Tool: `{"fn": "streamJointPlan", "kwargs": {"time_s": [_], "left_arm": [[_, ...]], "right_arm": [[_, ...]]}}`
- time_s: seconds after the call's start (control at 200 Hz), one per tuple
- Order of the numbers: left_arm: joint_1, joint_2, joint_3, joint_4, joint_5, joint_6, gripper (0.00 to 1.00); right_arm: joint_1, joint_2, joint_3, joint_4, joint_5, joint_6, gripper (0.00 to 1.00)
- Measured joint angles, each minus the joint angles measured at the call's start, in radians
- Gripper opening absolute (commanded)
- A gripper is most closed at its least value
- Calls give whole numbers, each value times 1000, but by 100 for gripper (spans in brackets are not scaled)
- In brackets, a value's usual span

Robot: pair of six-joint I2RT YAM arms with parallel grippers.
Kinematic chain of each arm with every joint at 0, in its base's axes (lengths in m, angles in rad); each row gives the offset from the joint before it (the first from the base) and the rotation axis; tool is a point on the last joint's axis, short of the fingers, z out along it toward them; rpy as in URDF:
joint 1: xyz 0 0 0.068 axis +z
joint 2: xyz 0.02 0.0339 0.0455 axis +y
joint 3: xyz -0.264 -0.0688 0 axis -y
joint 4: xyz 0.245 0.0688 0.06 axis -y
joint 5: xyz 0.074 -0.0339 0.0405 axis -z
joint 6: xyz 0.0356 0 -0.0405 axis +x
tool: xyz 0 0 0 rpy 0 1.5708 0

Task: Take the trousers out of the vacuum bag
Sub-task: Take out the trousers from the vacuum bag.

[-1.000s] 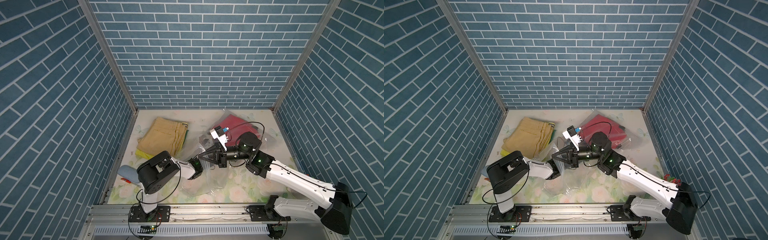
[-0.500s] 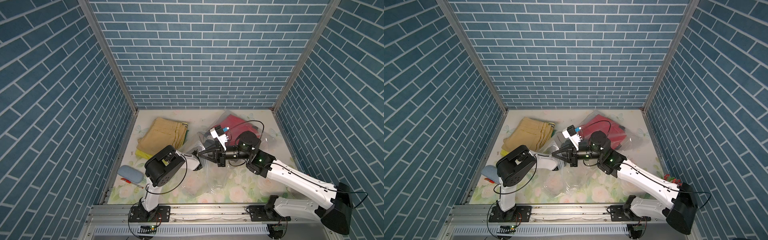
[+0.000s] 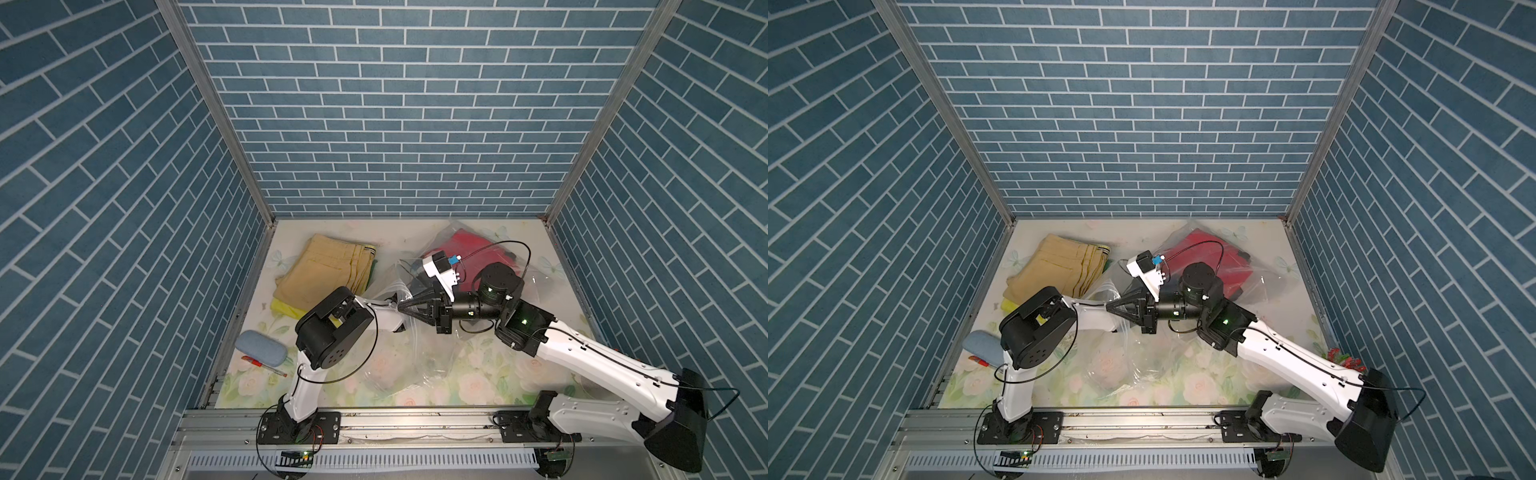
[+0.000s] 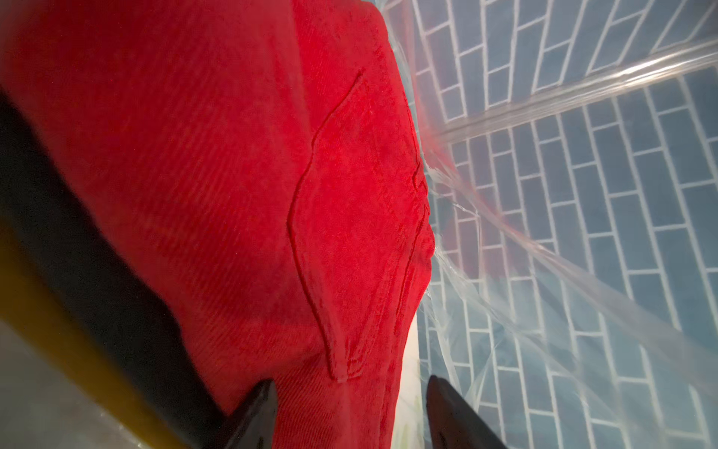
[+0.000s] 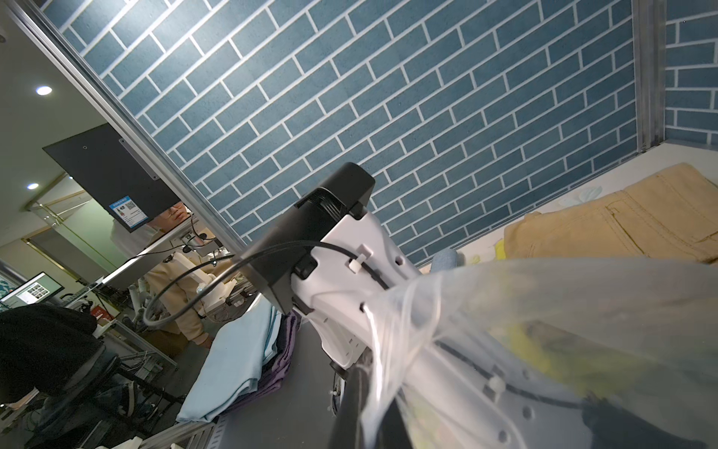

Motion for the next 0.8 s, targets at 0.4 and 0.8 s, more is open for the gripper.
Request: {"fn": "streamJointPlan", "kwargs": {"time_s": [0.4,0.8], "left_arm": [[1,-16,29,-188,-68,14,65],[14,2,47,-152,-51,7,59]], "right_arm": [[0,0,0,-18,11,-14,0],[0,0,0,-25,16,-15,0]]}}
